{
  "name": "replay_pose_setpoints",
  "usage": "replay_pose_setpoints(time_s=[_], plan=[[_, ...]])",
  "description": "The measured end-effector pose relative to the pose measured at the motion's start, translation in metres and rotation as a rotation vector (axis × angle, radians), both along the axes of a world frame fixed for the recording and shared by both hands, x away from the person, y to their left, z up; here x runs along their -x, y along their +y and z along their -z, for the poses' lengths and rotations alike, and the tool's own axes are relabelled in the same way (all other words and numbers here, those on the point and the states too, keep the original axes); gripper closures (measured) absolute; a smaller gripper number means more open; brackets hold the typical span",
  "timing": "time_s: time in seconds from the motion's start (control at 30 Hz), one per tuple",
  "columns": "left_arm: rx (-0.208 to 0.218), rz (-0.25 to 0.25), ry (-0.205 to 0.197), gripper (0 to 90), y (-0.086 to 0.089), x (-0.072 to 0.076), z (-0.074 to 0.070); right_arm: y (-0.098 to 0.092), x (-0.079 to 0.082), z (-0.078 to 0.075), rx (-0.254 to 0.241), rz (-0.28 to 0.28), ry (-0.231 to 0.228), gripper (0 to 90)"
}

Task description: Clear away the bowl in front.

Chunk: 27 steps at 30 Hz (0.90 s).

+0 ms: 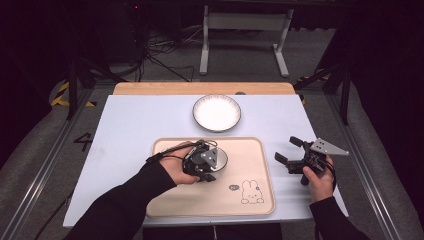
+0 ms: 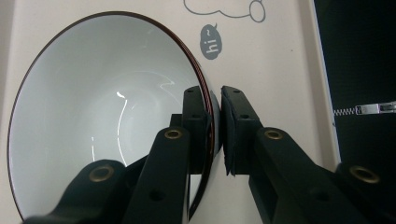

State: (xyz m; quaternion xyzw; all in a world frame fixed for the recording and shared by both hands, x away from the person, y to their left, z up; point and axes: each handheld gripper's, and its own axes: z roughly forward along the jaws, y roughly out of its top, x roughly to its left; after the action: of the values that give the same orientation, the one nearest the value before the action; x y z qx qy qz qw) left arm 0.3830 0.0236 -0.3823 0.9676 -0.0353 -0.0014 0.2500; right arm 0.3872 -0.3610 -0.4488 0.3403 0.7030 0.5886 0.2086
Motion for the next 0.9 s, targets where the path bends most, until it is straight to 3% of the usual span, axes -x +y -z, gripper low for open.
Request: replay_pose_setpoints(time_s=[0.3, 0.43, 0.47, 0.57, 0.73, 0.8, 0.9], plan=[[-0.006, 0.001, 0.004, 81.1, -0.0002, 0.0004, 0.0017, 0.0002, 0.0000, 0.0000, 0.001, 0.001, 0.000, 1.1], [-0.020, 0.001, 0.021, 81.6, -0.0006, 0.0001, 0.0029, 0.0003, 0.0001, -0.0001, 0.001, 0.000, 0.000, 1.1], [-0.017, -0.018, 0.032, 81.8, -0.0002, 0.0016, 0.0036, 0.0002, 0.0002, -0.0001, 0.001, 0.000, 0.000, 1.1], [-0.028, 0.007, 0.029, 82.0, -0.0008, -0.0001, 0.0037, 0.0004, 0.0002, -0.0001, 0.002, -0.001, 0.000, 1.1], [-0.043, 0.001, 0.052, 82.5, -0.0014, 0.0017, 0.0063, 0.0005, 0.0002, -0.0002, 0.003, -0.001, 0.000, 1.1], [-0.049, 0.027, 0.055, 82.5, -0.0018, 0.0004, 0.0073, 0.0004, 0.0002, -0.0002, 0.003, -0.001, 0.000, 1.1], [-0.057, 0.026, 0.062, 82.3, -0.0019, 0.0018, 0.0089, 0.0005, 0.0002, -0.0001, 0.004, -0.001, 0.000, 1.1]])
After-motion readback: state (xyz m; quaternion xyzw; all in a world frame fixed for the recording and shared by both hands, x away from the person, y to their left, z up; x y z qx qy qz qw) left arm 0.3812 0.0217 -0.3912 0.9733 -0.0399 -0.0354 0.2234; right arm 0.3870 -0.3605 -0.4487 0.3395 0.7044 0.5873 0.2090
